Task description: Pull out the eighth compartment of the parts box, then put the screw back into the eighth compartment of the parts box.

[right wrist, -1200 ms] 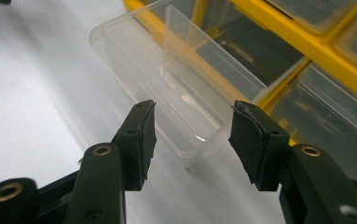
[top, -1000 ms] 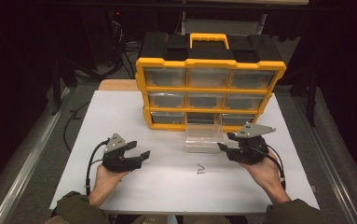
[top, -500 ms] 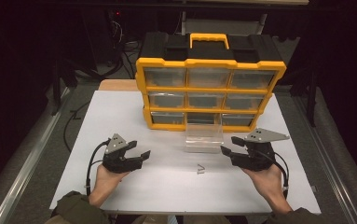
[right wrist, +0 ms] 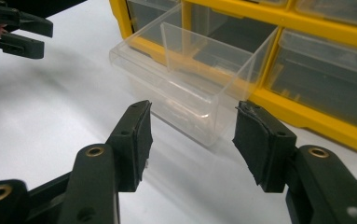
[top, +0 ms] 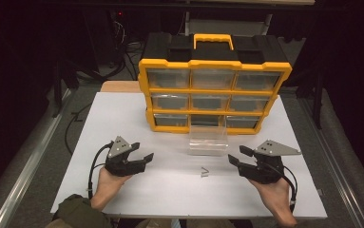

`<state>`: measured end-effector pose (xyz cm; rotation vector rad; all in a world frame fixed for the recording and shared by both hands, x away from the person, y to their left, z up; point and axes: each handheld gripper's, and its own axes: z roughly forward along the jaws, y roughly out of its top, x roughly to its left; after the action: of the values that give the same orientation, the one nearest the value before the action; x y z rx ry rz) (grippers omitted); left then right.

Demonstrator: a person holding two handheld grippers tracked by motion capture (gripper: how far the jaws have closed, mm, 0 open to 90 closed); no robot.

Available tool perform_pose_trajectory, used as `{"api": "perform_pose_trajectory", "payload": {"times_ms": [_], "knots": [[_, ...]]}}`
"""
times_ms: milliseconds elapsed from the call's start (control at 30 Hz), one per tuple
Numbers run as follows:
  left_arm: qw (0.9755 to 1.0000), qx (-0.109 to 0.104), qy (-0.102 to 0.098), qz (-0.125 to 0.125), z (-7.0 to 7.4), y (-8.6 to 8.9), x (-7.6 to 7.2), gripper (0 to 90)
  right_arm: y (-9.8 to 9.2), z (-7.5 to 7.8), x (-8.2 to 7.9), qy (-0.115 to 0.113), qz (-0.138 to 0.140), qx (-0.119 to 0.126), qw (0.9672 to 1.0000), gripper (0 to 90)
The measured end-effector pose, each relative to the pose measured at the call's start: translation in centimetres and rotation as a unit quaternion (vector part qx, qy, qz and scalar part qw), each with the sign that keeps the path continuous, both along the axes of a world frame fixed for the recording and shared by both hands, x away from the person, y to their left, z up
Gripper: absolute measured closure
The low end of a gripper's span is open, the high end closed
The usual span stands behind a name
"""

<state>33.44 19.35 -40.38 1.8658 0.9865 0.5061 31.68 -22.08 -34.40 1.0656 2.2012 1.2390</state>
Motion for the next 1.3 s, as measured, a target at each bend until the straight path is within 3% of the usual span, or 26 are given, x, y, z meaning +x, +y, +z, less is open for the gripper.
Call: {"api": "perform_pose_trajectory", "payload": {"times_ms": [233, 467, 667, 933, 1067, 1300], "knots": [[1.0000, 0.003, -0.006, -0.001, 0.1, 0.0, 0.0, 32.5, -0.8, -1.9, 0.1, 0.006, -0.018, 0.024, 0.9995, 46.7], [1.0000, 0.002, -0.005, -0.002, 0.1, 0.0, -0.1, 32.5, -1.6, -3.2, 0.4, -0.012, -0.029, 0.025, 0.9992, 43.8], [1.0000, -0.003, -0.008, -0.001, 0.1, 0.0, -0.1, 32.5, -1.8, -4.5, 0.6, -0.011, -0.042, 0.018, 0.9989, 44.6], [0.9999, 0.002, -0.010, 0.001, 0.2, 0.1, -0.3, 32.4, -2.1, -4.9, 0.7, -0.022, -0.058, 0.018, 0.9979, 44.5], [1.0000, -0.005, -0.006, 0.005, 0.2, 0.1, -0.1, 32.3, -2.1, -4.7, 0.8, -0.019, -0.049, 0.028, 0.9982, 45.9], [1.0000, -0.005, -0.006, 0.003, 0.2, 0.2, -0.2, 32.3, -0.8, -4.5, 0.8, -0.009, -0.018, 0.020, 0.9996, 47.6]]}}
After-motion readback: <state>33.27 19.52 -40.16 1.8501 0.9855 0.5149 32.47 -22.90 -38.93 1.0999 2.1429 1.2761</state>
